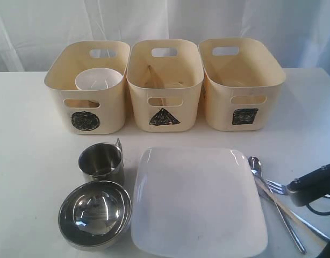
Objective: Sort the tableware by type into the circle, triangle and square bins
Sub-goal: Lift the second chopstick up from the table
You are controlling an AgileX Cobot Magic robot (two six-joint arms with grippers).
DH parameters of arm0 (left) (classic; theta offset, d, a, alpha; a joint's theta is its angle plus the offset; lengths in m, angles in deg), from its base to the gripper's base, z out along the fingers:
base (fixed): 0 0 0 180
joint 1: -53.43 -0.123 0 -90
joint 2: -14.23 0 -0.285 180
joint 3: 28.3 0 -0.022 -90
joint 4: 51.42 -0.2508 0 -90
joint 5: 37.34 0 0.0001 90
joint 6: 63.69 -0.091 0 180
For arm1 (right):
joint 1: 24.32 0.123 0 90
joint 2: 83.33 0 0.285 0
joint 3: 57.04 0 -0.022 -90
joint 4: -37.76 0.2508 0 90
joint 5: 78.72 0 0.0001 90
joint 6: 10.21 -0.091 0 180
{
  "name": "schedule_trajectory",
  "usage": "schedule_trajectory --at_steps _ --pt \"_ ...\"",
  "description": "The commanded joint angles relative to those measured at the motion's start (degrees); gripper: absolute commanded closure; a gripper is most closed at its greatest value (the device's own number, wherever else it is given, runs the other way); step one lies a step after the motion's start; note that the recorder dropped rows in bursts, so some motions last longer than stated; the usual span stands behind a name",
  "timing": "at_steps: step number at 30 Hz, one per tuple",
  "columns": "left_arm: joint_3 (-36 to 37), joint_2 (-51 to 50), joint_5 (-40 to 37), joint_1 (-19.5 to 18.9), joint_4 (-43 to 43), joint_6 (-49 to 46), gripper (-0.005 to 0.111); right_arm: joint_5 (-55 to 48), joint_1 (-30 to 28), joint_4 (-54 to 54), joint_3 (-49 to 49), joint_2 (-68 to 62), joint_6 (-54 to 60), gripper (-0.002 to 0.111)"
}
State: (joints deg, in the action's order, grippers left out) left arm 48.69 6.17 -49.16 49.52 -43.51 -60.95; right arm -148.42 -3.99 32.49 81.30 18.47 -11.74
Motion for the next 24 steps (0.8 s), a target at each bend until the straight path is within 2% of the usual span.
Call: schedule_trajectory --at_steps 1,10,18,24 --pt "0.23 0.27 0.21 0.05 0.19 -0.05 0.107 -0.26 -0.41 -0.83 0.39 4.26 -0.26 0.108" --pt "0.23 0.27 0.21 0.05 0.19 -0.05 0.107 -0.26 -0.41 -2.06 0.73 7.47 -0.26 0.108" --pt "0.23 0.27 0.21 0.05 0.19 -0.05 0.107 0.21 -0.41 -1.22 5.92 7.47 -0.02 0.108" --pt "0.23 0.27 0.21 0.05 0.19 -0.05 0.107 7.64 -0.41 2.52 10.99 7.47 4.34 0.108"
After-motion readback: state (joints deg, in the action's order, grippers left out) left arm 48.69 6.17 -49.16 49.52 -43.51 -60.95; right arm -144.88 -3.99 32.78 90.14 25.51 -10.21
